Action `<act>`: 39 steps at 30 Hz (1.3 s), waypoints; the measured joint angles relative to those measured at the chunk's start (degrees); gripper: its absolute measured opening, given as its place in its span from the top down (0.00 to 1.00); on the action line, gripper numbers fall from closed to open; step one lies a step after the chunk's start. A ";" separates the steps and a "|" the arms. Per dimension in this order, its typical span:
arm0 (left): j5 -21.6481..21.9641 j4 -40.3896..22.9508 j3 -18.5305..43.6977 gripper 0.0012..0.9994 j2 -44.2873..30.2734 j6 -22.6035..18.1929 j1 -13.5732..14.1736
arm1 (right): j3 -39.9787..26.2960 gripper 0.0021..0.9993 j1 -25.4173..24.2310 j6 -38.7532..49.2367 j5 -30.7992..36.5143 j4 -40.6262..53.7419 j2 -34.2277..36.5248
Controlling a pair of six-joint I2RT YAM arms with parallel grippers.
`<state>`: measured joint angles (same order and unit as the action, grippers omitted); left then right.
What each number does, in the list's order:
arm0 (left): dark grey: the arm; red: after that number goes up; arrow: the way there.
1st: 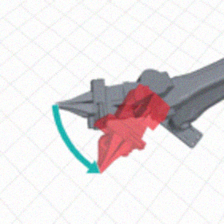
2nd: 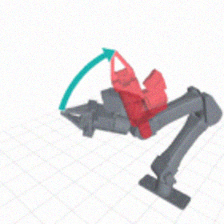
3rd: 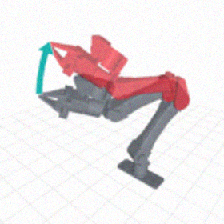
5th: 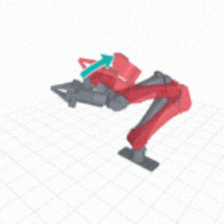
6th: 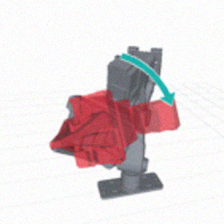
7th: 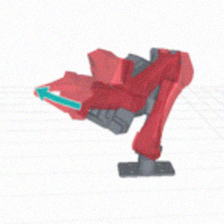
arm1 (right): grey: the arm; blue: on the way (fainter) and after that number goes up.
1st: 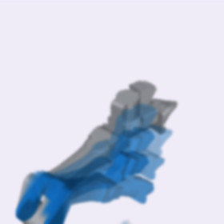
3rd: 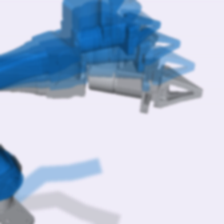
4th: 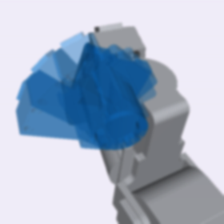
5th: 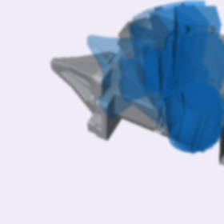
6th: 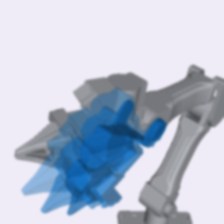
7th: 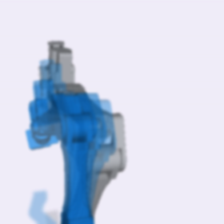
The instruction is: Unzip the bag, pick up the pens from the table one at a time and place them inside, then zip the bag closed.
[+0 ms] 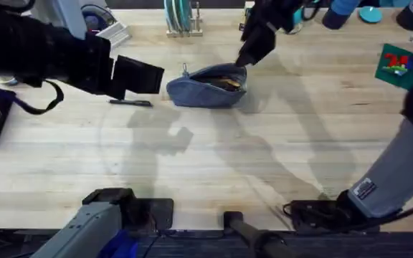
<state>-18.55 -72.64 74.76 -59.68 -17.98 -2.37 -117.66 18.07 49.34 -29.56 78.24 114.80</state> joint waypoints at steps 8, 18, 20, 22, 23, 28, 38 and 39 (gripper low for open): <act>0.00 0.00 0.00 0.00 0.00 0.00 0.00 | -0.23 0.00 -4.34 -4.44 0.02 0.04 -5.62; 0.00 0.00 0.00 0.00 0.00 0.00 0.00 | 0.76 0.00 -4.43 -7.95 0.00 0.04 -11.43; 0.00 0.00 0.00 0.00 0.00 0.00 0.00 | 2.64 0.00 -4.43 -8.26 0.00 0.02 -12.94; 0.00 0.00 0.00 0.00 0.00 0.00 0.00 | 4.97 0.00 -4.43 -8.52 0.00 0.09 -14.29; 0.00 0.02 0.00 0.00 0.00 0.00 0.00 | 6.10 0.00 -4.43 -8.72 0.00 0.05 -14.85; 0.01 0.00 0.00 0.00 0.00 0.00 0.00 | 13.25 0.00 -4.43 -10.26 0.04 -1.69 -18.15; 0.00 0.00 0.00 0.00 0.00 0.00 0.00 | 26.50 0.00 -4.43 -14.96 4.63 -9.15 -31.49; 0.00 0.00 0.00 0.00 0.00 0.01 0.00 | 27.96 0.00 -4.43 -15.28 4.84 -9.78 -33.34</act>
<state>-18.55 -72.64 74.76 -59.68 -17.97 -2.37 -89.69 13.65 34.06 -24.72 68.45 81.46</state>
